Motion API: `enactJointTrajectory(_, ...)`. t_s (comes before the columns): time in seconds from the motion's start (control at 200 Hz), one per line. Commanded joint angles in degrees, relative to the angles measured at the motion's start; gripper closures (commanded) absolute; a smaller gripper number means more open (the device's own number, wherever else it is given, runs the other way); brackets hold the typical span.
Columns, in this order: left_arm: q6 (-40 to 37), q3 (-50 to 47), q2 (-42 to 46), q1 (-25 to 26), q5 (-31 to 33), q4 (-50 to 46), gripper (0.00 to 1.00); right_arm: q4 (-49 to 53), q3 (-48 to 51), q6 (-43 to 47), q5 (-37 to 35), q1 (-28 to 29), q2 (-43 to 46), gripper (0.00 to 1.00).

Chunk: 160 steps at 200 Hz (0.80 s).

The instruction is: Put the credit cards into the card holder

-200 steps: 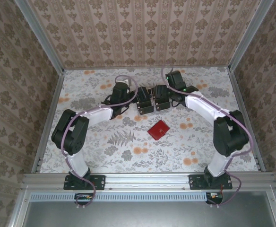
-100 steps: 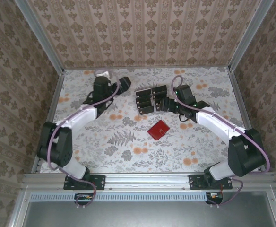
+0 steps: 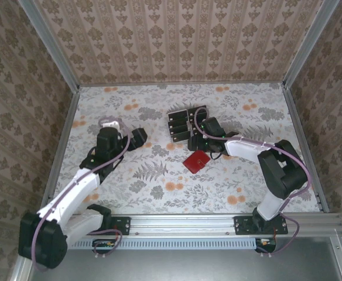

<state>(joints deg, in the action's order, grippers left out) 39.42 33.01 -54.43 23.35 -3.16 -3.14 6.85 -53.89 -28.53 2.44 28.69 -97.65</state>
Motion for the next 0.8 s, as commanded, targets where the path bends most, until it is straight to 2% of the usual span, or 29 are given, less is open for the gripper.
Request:
enactJointTrajectory(0.0,2.56,-4.21,5.55,1.03,3.51,-4.04,0.0,-0.73,-1.15,-0.33,0.84,2.81,-2.56,0.18)
enactJointTrajectory(0.225,3.75,-7.52,13.34,1.69,5.27,-9.97,0.0,-1.18,-1.22,-1.82,0.4,9.56,-5.3,0.19)
enactJointTrajectory(0.54,3.85,-7.48,15.44,2.39,5.6,-14.79,0.0,-1.59,-4.55,-5.68,-0.11,19.08,-6.85,0.2)
enactJointTrajectory(0.77,4.16,-8.34,15.67,2.38,5.7,-14.59,0.0,5.99,-9.91,-5.48,-6.46,21.51,-2.92,0.17)
enactJointTrajectory(0.795,4.21,-8.44,15.59,3.98,5.83,-14.33,0.0,7.02,-9.94,-6.07,-7.9,21.63,-2.06,0.16)
